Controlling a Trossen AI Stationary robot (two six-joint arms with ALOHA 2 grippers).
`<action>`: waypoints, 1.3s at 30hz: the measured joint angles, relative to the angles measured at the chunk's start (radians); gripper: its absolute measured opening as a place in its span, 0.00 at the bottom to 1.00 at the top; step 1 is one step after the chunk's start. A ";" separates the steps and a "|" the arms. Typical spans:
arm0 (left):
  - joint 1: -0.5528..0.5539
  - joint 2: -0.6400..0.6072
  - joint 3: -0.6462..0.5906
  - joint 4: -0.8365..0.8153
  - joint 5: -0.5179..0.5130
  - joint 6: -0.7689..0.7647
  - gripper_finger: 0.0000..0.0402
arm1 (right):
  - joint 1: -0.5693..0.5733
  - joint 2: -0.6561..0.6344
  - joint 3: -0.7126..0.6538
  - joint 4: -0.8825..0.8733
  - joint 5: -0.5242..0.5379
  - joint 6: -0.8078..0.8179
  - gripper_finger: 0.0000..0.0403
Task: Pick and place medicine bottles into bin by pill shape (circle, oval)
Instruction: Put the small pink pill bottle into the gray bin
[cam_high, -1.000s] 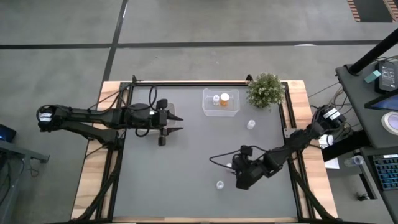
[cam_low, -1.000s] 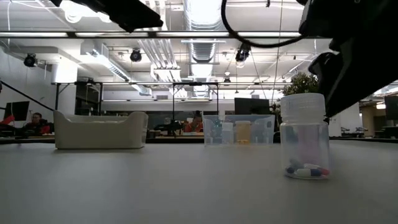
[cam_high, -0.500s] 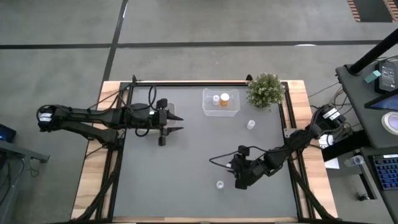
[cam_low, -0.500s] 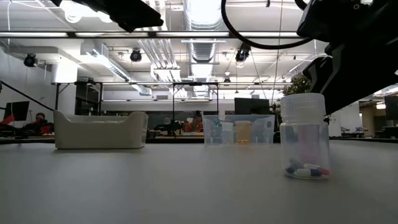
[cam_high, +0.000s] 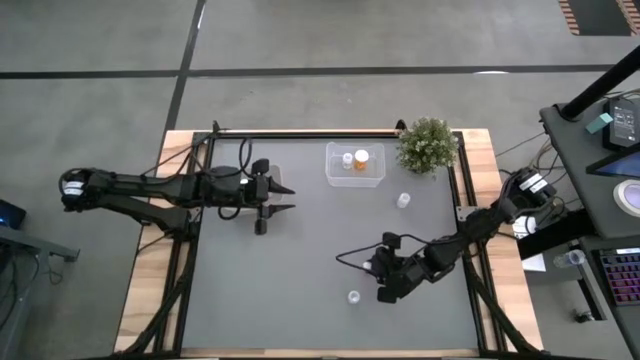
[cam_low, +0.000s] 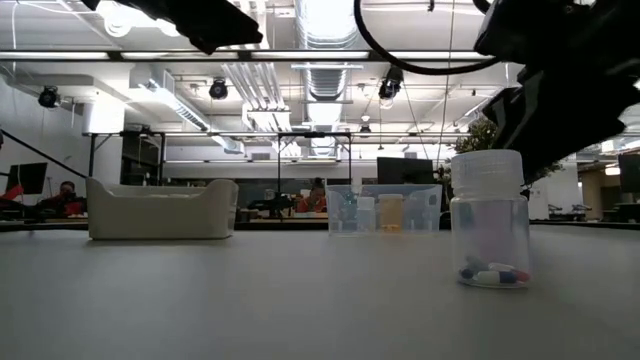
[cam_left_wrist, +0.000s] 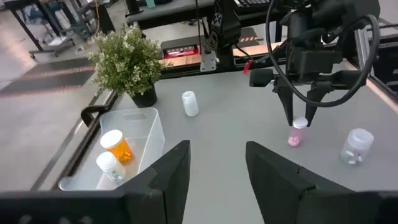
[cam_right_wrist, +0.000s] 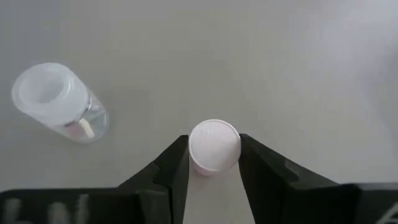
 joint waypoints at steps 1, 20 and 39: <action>-0.003 0.004 0.000 0.000 0.000 -0.012 0.35 | -0.008 -0.004 0.002 0.000 0.000 -0.011 0.30; -0.122 0.241 -0.004 0.014 0.003 -0.132 0.35 | -0.302 -0.047 0.203 0.201 -0.060 -0.590 0.30; -0.138 0.119 -0.003 -0.101 -0.042 -0.188 0.35 | -0.480 0.111 0.359 0.275 -0.317 -0.613 0.30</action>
